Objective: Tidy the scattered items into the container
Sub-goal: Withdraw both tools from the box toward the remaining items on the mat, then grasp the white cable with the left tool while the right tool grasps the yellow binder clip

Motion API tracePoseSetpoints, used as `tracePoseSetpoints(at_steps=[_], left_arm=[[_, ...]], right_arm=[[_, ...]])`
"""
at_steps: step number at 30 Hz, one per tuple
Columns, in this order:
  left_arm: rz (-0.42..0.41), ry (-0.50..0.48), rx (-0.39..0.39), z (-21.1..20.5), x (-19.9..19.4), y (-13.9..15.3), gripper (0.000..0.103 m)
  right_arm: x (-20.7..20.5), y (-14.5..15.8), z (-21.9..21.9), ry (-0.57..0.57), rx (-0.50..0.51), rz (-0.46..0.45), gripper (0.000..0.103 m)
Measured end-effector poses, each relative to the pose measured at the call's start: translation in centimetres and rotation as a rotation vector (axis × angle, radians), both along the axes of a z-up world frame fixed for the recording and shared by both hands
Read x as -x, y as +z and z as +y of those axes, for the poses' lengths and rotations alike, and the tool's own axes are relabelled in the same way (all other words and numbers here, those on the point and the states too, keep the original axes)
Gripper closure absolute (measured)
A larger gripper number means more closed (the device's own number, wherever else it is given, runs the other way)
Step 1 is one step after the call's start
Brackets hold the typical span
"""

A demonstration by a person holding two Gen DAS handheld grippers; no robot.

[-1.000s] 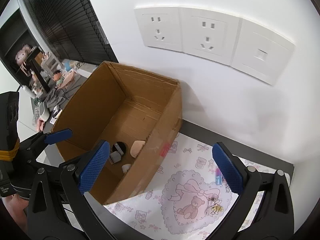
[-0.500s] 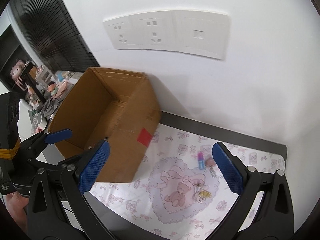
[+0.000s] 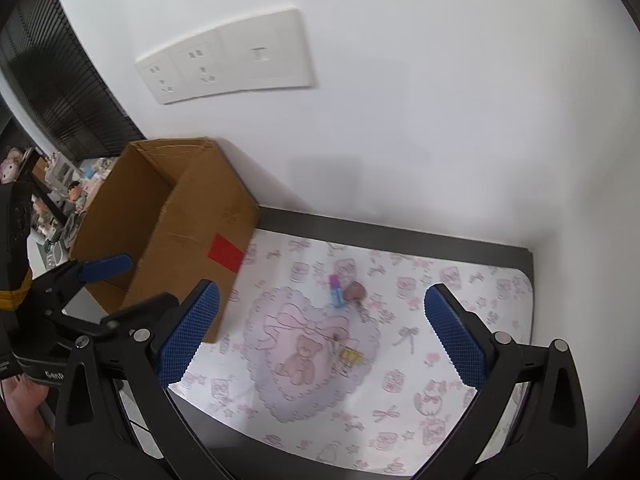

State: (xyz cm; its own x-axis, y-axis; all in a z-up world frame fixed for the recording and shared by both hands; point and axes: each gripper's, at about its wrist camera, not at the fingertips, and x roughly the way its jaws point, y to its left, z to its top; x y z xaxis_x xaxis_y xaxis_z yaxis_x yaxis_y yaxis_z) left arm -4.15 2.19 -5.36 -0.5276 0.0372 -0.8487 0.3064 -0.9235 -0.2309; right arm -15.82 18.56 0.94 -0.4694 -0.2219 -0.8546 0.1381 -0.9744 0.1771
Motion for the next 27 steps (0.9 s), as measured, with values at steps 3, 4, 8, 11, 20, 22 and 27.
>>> tracePoseSetpoints(at_steps=[3, 4, 8, 11, 20, 22, 27], left_arm=[[-0.011, -0.017, 0.037, 1.1, 0.2, -0.9, 0.001], [-0.015, -0.026, 0.043, 1.4, 0.2, -1.3, 0.001], [-0.035, -0.063, 0.047, 2.8, 0.3, -3.4, 0.001], [-0.054, -0.074, 0.049, 3.9, 0.1, -4.7, 0.001], [-0.105, -0.113, 0.006, 6.4, 0.2, -8.6, 0.001], [-0.127, -0.113, 0.009, 6.8, 0.3, -9.9, 0.001], [-0.185, -0.105, -0.019, 7.4, 0.7, -13.3, 0.002]], right_arm=[[-0.5, -0.5, 1.5, -0.021, -0.006, -0.01, 0.0], [-0.7, -0.7, 1.9, -0.029, -0.006, -0.015, 0.0], [-1.4, -2.0, 3.3, -0.049, -0.005, -0.045, 0.0], [-2.0, -3.1, 4.0, -0.059, -0.014, -0.074, 0.0], [-2.9, -6.9, 5.6, -0.07, -0.008, -0.143, 0.0], [-3.0, -8.1, 5.8, -0.071, -0.005, -0.16, 0.0], [-3.0, -10.9, 6.4, -0.078, 0.032, -0.213, 0.006]])
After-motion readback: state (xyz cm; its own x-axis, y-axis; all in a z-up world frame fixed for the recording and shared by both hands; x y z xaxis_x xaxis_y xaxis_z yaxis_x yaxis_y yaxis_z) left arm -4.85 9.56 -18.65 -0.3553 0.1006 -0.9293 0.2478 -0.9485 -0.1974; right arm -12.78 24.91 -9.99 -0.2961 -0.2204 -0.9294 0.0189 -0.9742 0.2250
